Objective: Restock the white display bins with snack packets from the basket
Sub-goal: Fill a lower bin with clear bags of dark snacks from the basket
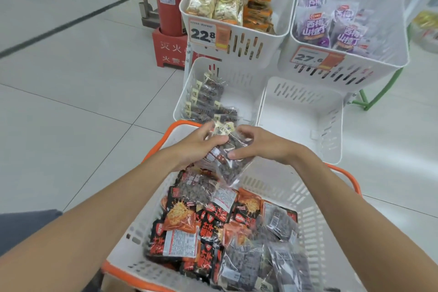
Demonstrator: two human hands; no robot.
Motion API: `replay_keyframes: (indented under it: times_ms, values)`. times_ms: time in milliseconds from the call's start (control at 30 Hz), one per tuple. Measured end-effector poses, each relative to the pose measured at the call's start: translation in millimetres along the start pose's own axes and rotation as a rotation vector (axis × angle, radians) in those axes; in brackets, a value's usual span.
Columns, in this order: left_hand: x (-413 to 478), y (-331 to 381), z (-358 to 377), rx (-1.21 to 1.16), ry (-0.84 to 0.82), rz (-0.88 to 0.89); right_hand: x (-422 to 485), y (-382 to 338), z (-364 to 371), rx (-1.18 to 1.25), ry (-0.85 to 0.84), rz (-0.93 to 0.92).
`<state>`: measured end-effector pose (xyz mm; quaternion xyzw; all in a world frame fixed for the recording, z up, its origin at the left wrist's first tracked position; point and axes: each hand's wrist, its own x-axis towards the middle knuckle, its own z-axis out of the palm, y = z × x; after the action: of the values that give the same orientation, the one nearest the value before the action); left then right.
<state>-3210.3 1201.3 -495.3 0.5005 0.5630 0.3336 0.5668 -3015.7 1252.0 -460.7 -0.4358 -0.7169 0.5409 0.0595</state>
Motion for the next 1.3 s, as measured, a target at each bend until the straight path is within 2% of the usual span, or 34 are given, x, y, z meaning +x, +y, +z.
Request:
replay_keyframes:
  times_ms: [100, 200, 267, 300, 400, 500, 600, 633, 733, 867, 1067, 1200, 1300]
  values:
    - [27.1, 25.3, -15.2, 0.141, 0.036, 0.151, 11.2, -7.0, -23.6, -0.053, 0.211, -0.098]
    - [64.4, 30.5, -45.3, 0.232, 0.264, 0.23, 31.7, -1.9, -45.1, -0.223, 0.557, -0.159]
    - [93.1, 22.5, -69.3, 0.455, 0.377, 0.273, 52.2, 6.1, -55.6, -0.408, 0.703, -0.149]
    - [105.7, 16.9, -79.2, 0.599, 0.382, 0.279, 63.0, 10.9, -59.8, -0.498, 0.756, -0.14]
    - [148.5, 4.6, -96.7, 1.008, 0.282, 0.259, 102.0, 20.4, -75.7, -0.673, 0.845, -0.137]
    - [188.3, -5.7, -98.2, 1.25, 0.153, 0.291, 139.6, 32.4, -86.0, -0.892, 0.826, -0.159]
    - [212.1, -20.8, -98.2, 1.442, 0.088, 0.301, 175.2, 43.9, -91.4, -1.097, 0.717, -0.183]
    - [215.3, -27.1, -100.2, 1.476, 0.093, 0.306, 186.4, 49.6, -92.3, -1.092, 0.637, -0.174]
    - [214.2, -47.0, -108.7, 1.523, 0.163, 0.385, 210.8, 66.9, -91.2, -0.841, 0.36, -0.075]
    - [210.2, -60.9, -109.7, 1.502, 0.244, 0.456, 221.5, 76.2, -101.0, -0.682, 0.24, -0.041]
    - [213.8, -64.4, -107.0, 1.471, 0.274, 0.544, 225.7, 76.5, -85.6, -0.597, 0.313, -0.029]
    - [211.3, -61.1, -108.2, 1.504, 0.247, 0.569, 228.1, 74.5, -96.5, -0.491, 0.278, -0.007]
    - [210.2, -63.2, -106.4, 1.499, 0.261, 0.547, 225.6, 75.8, -96.4, -0.407, 0.42, -0.068]
